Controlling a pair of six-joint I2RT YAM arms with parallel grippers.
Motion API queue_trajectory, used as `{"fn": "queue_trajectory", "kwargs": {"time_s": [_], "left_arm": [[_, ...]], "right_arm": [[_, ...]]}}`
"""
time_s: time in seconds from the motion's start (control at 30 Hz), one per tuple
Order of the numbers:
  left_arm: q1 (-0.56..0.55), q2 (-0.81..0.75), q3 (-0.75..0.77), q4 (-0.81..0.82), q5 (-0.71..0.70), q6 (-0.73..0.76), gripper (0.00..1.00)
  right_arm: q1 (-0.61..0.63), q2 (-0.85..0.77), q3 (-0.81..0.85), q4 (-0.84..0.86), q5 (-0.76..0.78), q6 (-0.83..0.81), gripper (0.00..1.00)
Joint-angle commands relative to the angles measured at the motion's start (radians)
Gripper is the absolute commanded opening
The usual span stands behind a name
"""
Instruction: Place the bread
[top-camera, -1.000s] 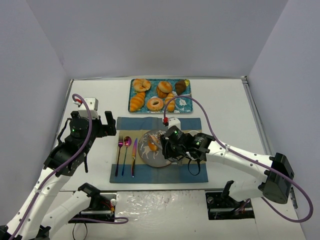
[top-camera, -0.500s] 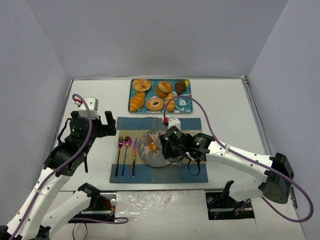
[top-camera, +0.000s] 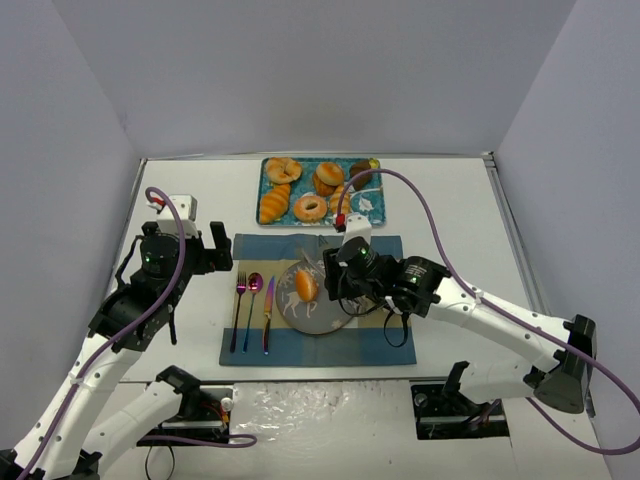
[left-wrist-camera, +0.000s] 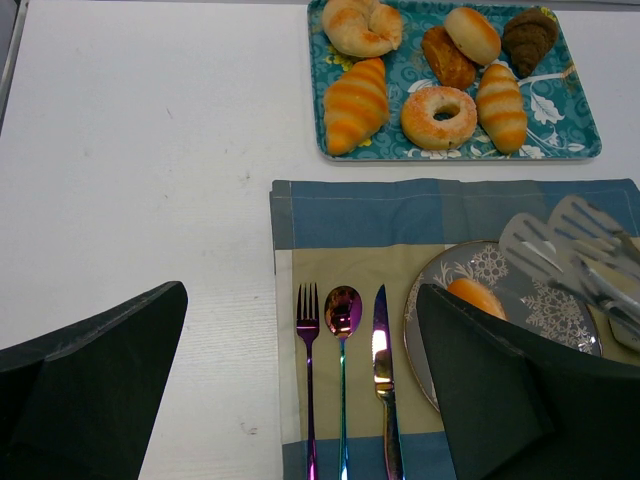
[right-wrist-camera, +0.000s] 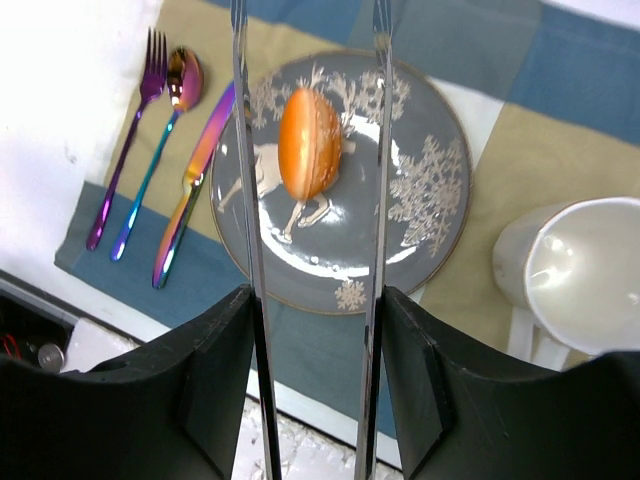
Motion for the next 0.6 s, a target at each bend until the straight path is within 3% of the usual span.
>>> {"fn": "queue_trajectory", "kwargs": {"time_s": [0.0,0.4,0.57], "left_arm": [[-0.005,0.004,0.034,0.045,-0.016,0.011,0.97],[-0.005,-0.005,0.032,0.047,-0.008,0.009,0.97],[-0.004,-0.005,0.032,0.05,0.003,0.008,0.97]], "right_arm": [[-0.038,-0.053,0.098,0.006,0.125,-0.016,0.48],[-0.404,0.022,0.158,0.072,0.328,-0.137,0.52],[-0.602,0.071,0.086,0.204,0.27,-0.169,0.52]]}}
